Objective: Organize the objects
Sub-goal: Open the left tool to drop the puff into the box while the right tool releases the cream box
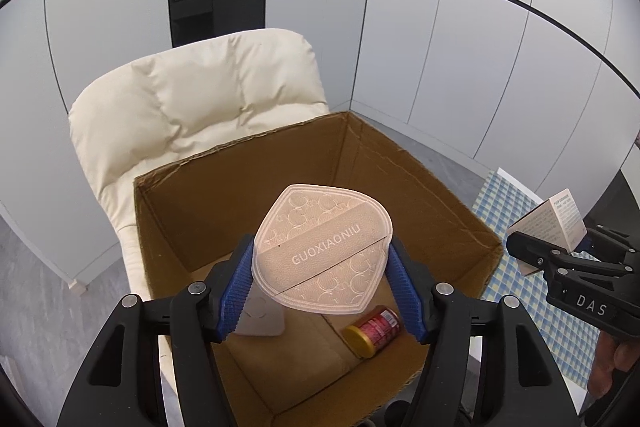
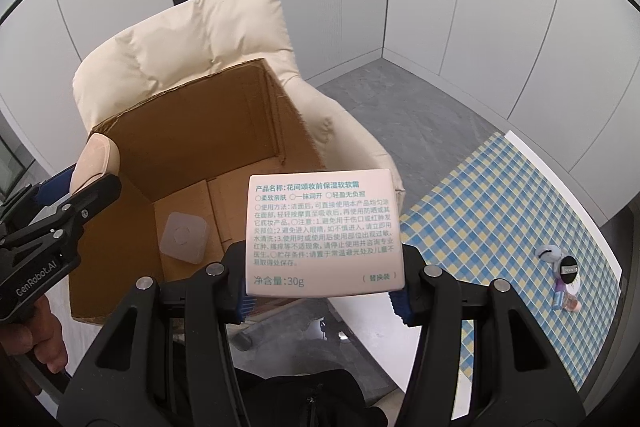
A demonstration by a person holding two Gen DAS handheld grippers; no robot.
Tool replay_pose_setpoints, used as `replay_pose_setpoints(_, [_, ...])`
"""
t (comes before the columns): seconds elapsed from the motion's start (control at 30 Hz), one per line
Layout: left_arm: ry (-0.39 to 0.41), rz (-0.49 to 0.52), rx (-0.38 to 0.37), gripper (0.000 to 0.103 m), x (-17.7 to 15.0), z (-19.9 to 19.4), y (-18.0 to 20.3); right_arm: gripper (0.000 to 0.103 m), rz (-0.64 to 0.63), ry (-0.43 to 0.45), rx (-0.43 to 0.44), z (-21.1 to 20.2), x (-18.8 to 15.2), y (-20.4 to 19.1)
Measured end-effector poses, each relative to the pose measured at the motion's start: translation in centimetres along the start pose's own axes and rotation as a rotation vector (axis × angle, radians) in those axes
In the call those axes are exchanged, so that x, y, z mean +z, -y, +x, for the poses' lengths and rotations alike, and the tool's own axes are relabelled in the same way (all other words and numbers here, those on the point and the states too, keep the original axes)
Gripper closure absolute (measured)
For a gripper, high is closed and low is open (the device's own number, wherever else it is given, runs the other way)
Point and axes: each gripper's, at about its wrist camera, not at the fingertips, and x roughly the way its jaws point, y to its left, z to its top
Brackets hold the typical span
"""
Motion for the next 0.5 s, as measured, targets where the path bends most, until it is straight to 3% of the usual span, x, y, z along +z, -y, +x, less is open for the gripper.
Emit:
replay_pose_setpoints(0.13, [0.005, 0.001, 0.015, 0.027, 0.0, 0.0, -0.4, 0.048, -0.017, -0.003, 0.010, 0.3, 0.1, -1.0])
replay_pose_setpoints(0.2, [0.014, 0.000, 0.031, 0.004, 0.0, -0.2, -0.6, 0.048, -0.024, -0.006, 0.012, 0.5, 0.2, -1.4])
replay_pose_setpoints(0.23, [0.020, -0.007, 0.035, 0.000, 0.0, -0.4, -0.8, 0.048, -0.027, -0.007, 0.014, 0.5, 0.3, -1.6])
replay_pose_setpoints(0.5, [0.010, -0.061, 0.039, 0.000, 0.1, -0.7, -2.6, 0.048, -0.047, -0.012, 0.027, 1.1, 0.7, -3.0])
